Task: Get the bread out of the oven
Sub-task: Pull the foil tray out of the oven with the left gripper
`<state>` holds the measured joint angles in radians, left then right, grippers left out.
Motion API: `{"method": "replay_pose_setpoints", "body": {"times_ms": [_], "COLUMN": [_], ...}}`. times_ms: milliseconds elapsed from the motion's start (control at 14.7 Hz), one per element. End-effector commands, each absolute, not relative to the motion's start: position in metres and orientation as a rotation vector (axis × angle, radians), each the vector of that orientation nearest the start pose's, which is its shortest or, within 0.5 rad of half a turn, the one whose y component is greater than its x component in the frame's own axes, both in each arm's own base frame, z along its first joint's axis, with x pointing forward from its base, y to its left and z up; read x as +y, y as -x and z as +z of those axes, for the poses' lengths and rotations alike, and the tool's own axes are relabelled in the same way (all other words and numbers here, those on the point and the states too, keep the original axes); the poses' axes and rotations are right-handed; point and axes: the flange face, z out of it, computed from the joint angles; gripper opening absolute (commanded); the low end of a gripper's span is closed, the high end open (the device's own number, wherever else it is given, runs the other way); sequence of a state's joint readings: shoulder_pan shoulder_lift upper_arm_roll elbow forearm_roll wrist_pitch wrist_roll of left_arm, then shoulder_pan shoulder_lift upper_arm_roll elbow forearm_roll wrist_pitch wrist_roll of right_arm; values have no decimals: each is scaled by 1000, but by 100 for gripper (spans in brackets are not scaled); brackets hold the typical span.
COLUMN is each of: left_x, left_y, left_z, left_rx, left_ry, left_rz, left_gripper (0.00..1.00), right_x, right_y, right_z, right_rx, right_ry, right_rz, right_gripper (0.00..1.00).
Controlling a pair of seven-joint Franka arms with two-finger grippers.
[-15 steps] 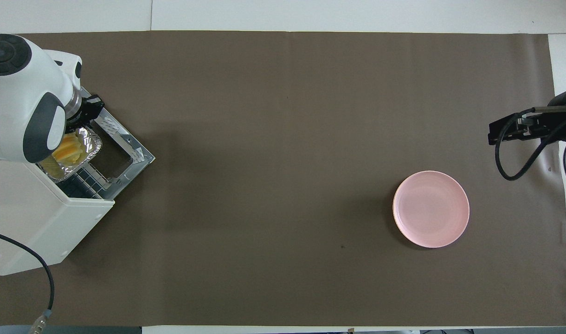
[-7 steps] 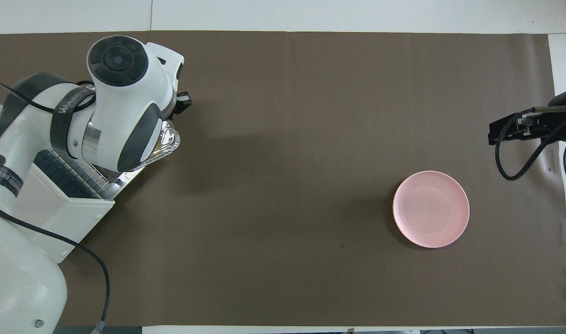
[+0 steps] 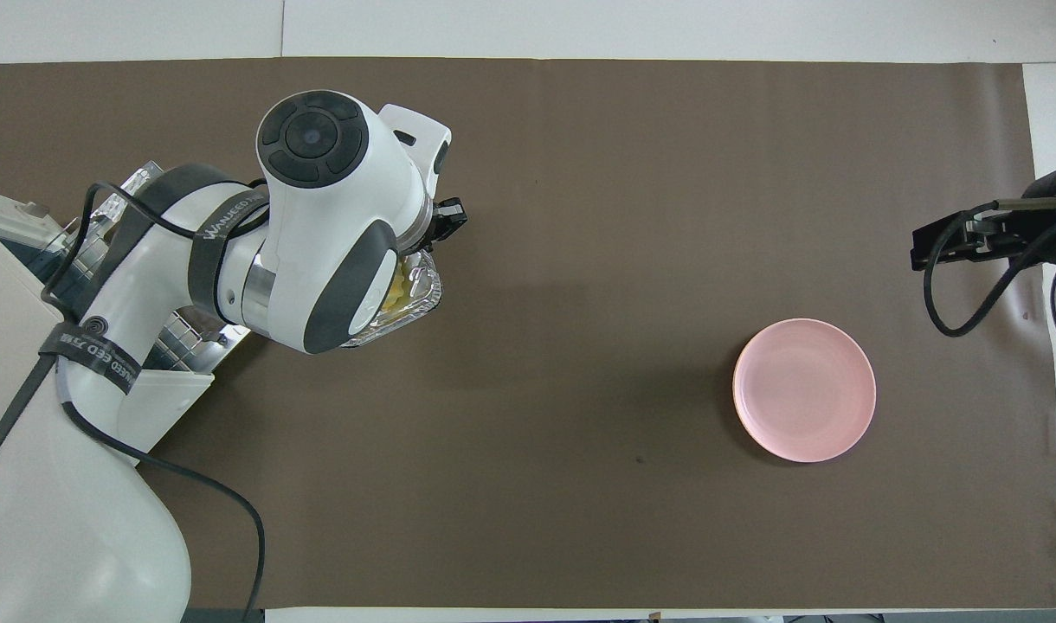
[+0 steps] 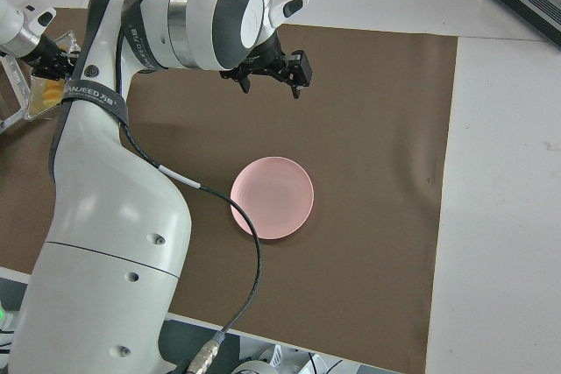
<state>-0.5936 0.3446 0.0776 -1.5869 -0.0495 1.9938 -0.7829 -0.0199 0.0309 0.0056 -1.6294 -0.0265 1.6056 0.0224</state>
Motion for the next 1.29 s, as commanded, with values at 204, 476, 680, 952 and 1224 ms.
{"method": "replay_pose_setpoints", "body": {"times_ms": [204,476,680,952,1224], "left_x": [-435,-476,-486,-491,-491], "left_y": [-503,-470,-461,-450,-448], "left_z": [419,392,372,345,333], "left_rx": [-89,235,318,334,283], "left_ry": [3192,3047,3016,2984,2978], "left_rz": [-118,-240,-212,-157,-136], "left_gripper": [0,0,0,0,0], "right_x": [-12,-12,-12,-12,-12], "right_y": [-557,-557,-557,-557,-557], "right_z": [583,583,583,583,583], "right_rx": [26,26,26,26,26], "right_ry": [3176,3176,3176,3176,3176], "right_rz": [98,98,98,98,98], "right_gripper": [100,100,100,100,100]}}
